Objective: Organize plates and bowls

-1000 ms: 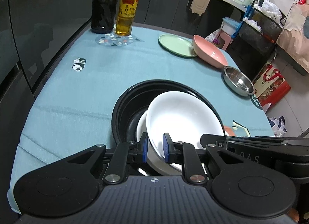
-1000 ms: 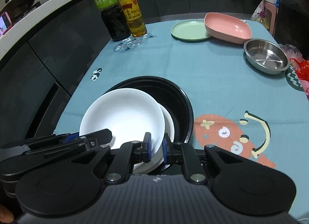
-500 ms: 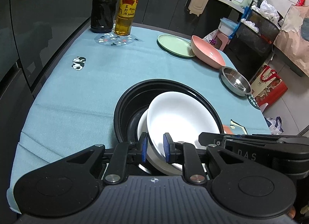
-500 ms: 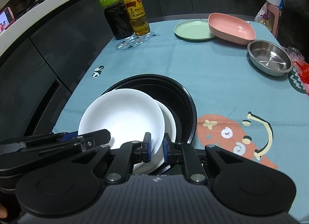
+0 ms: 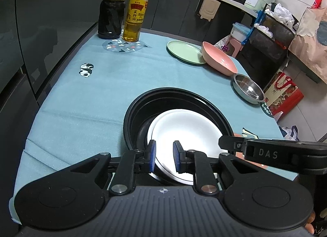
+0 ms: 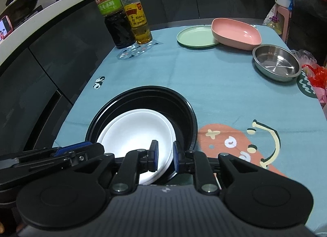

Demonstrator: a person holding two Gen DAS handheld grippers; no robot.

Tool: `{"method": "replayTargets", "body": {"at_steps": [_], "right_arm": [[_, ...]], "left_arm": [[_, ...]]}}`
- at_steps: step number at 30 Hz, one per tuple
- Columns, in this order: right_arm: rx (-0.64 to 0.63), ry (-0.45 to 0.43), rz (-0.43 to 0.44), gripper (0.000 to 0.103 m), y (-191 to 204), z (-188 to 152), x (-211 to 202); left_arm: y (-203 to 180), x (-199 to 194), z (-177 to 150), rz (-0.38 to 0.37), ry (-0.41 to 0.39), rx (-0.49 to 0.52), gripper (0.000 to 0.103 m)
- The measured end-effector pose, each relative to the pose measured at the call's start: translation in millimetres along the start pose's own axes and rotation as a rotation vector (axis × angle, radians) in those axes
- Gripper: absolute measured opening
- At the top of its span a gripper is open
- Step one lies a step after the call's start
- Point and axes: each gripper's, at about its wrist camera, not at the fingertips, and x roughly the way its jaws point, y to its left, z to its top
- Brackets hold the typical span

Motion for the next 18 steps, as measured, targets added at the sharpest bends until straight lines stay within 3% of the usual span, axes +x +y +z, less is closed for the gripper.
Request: {"method": "replayTargets", "body": {"at_steps": [18], "right_arm": [[0.049, -0.042, -0.013, 0.010, -17, 10, -7]], "left_arm": [[-2, -12, 14, 0.008, -0.069, 0.023, 0.017]]}}
